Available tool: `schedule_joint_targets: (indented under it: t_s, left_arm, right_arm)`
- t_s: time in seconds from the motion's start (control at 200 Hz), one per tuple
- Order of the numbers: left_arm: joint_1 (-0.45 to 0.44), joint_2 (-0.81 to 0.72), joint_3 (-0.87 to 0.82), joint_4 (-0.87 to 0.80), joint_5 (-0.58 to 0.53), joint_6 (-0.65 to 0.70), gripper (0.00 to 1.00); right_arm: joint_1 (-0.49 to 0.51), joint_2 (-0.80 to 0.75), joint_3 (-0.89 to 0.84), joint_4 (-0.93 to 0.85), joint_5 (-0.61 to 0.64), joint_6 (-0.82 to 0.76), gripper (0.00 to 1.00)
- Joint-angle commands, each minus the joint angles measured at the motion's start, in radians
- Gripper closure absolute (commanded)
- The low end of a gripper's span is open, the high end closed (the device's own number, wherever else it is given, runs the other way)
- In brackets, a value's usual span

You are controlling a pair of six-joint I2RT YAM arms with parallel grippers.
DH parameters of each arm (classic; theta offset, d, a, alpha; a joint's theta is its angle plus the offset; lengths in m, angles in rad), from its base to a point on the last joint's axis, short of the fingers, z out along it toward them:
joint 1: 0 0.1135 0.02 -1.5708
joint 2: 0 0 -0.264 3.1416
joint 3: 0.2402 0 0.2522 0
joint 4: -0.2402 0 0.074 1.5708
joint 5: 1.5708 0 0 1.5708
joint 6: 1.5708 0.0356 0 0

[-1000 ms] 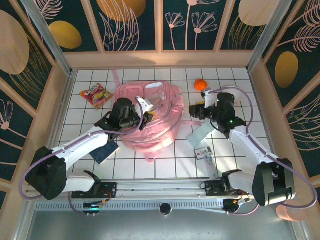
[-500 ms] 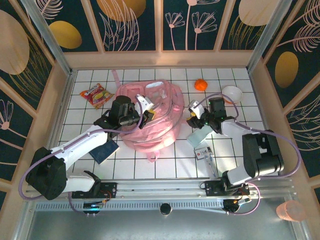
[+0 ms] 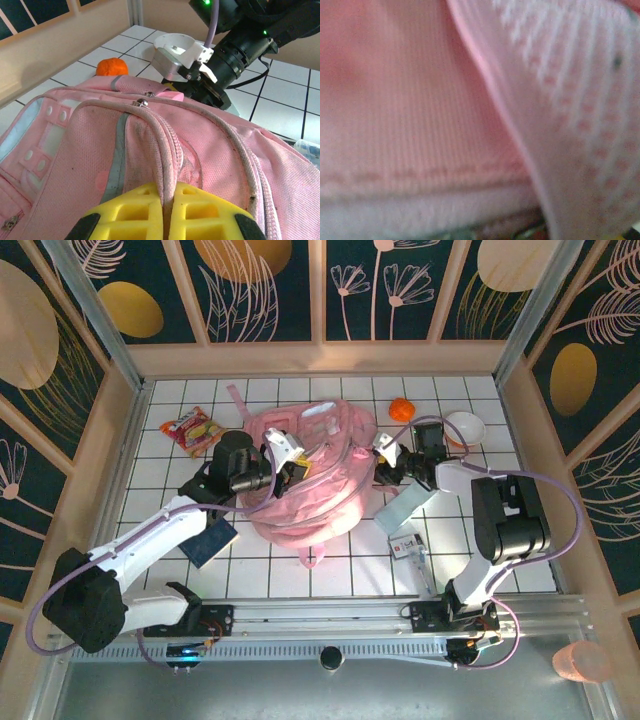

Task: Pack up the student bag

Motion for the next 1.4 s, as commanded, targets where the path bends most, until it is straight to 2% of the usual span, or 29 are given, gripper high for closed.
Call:
schedule_joint_targets:
  t_s: [0.0,0.135,0.265,0.345,0.576,0.726,0.926,1.066,1.221,1.396]
  left_arm:
    - [0.009,-0.026,0.011,0.145,0.021,0.039,1.00]
    - [0.014,-0.013,0.011,0.136,-0.030,0.051,1.00]
    - [0.016,-0.005,0.014,0.127,-0.090,0.062,1.00]
    - [0.016,0.001,0.016,0.124,-0.157,0.060,1.00]
    - [0.016,0.021,0.024,0.113,-0.287,0.058,1.00]
    - [0.015,0.040,0.023,0.148,-0.326,0.029,1.00]
    - [0.013,0.105,0.077,0.137,-0.438,-0.062,1.00]
    - [0.011,0.141,0.096,0.153,-0.544,-0.101,1.00]
    - [-0.025,0.184,0.105,0.201,-0.711,-0.191,1.00]
    - [-0.078,0.246,0.126,0.285,-0.740,-0.282,1.00]
  right_arm:
    - [-0.005,-0.002,0.043,-0.085,-0.115,-0.068,0.64]
    - [-0.026,-0.023,0.057,-0.160,-0.178,-0.096,0.72]
    - [-0.050,-0.031,0.083,-0.233,-0.224,-0.108,0.92]
    - [-0.052,-0.045,0.085,-0.243,-0.221,-0.100,1.00]
    - [-0.050,-0.076,0.102,-0.261,-0.210,-0.038,1.00]
    - [-0.029,-0.106,0.106,-0.290,-0.197,-0.013,1.00]
    - [0.086,-0.140,0.129,-0.384,-0.070,0.012,1.00]
    - [0.146,-0.172,0.137,-0.427,-0.043,0.057,1.00]
    - [0.217,-0.194,0.158,-0.479,-0.015,0.193,1.00]
    - [0.293,-0.239,0.126,-0.431,-0.023,0.393,1.00]
